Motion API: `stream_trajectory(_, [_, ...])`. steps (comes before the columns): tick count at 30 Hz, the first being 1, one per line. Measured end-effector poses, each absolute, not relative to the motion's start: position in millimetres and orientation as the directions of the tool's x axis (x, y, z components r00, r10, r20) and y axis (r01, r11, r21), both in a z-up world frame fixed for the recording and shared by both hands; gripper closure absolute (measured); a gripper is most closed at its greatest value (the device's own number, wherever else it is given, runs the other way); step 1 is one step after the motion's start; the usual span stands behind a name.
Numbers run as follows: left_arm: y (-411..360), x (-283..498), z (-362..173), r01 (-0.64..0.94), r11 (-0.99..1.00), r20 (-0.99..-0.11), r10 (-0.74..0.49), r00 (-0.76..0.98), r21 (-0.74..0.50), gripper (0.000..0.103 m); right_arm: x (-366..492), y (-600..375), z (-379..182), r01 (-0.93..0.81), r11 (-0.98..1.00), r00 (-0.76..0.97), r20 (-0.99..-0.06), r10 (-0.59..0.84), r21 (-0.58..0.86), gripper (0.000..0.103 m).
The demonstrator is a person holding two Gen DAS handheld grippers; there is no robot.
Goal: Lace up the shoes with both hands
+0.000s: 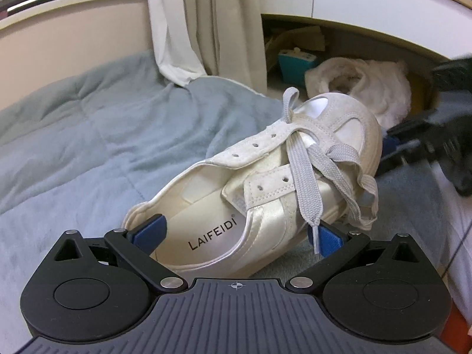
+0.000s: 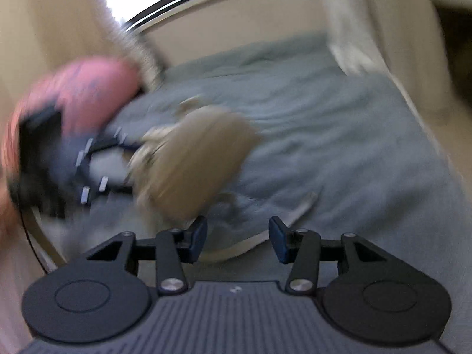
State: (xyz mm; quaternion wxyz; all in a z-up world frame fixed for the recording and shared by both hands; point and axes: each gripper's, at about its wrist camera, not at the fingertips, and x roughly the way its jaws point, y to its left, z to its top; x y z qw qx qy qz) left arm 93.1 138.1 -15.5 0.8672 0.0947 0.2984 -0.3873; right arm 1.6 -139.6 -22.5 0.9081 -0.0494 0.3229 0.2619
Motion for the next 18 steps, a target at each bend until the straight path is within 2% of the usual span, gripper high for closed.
stream_trajectory(3, [141.5, 93.4, -16.1, 0.724, 0.685, -0.588, -0.62, 0.52, -0.081, 0.0, -4.0, -117.7, -24.4, -0.564, 0.825, 0.653, -0.624, 0.429, -0.023, 0.055])
stream_trajectory(8, [146.2, 94.5, -17.9, 0.717, 0.69, -0.584, -0.624, 0.519, -0.101, 0.0, 18.0, -125.8, -24.8, -0.484, 0.837, 0.625, -0.569, 0.534, 0.254, 0.056])
stream_trajectory(11, [150.3, 98.2, -19.6, 0.703, 0.701, -0.584, -0.623, 0.521, -0.121, 0.0, 16.6, -130.0, -27.9, -0.485, 0.83, 0.616, -0.567, 0.547, 0.275, 0.048])
stream_trajectory(14, [151.5, 98.9, -19.6, 0.701, 0.702, -0.583, -0.625, 0.519, -0.129, 0.0, 19.1, -135.5, -35.1, -0.459, 0.807, 0.584, -0.559, 0.589, 0.371, 0.048])
stream_trajectory(16, [150.1, 97.6, -19.6, 0.705, 0.699, -0.584, -0.623, 0.52, -0.119, 0.0, 27.6, -140.1, -41.7, -0.394, 0.785, 0.579, -0.534, 0.616, 0.479, 0.048])
stream_trajectory(18, [149.1, 96.9, -19.9, 0.709, 0.696, -0.584, -0.624, 0.52, -0.112, 0.0, 37.8, -154.7, -51.8, -0.224, 0.76, 0.569, -0.551, 0.61, 0.611, 0.048])
